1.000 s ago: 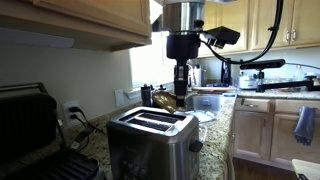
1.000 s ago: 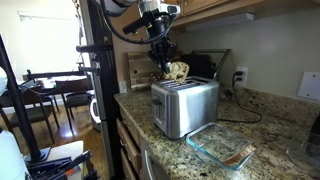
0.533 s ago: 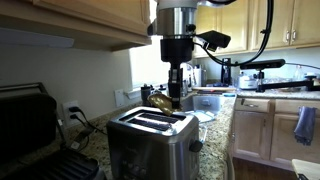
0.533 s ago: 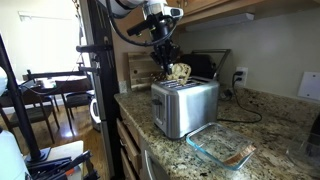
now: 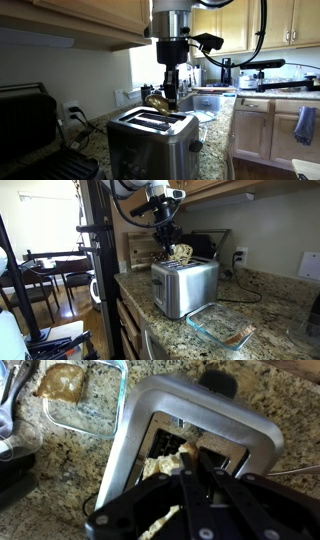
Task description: Put a slice of bread in the right compartment of the toaster
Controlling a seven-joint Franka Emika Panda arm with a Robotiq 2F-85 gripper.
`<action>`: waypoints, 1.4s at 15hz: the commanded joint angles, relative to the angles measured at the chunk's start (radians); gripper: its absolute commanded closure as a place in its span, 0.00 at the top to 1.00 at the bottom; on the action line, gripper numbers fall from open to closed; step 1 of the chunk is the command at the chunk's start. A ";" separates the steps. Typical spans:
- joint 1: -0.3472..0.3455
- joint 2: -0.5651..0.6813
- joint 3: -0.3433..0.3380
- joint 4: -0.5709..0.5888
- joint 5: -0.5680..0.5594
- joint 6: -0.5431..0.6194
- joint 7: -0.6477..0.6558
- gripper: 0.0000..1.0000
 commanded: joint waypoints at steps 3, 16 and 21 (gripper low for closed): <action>0.001 0.018 -0.005 0.032 -0.029 -0.033 0.033 0.05; 0.003 0.048 -0.012 0.061 -0.020 -0.048 0.024 0.05; 0.006 0.068 -0.017 0.084 -0.009 -0.074 0.006 0.05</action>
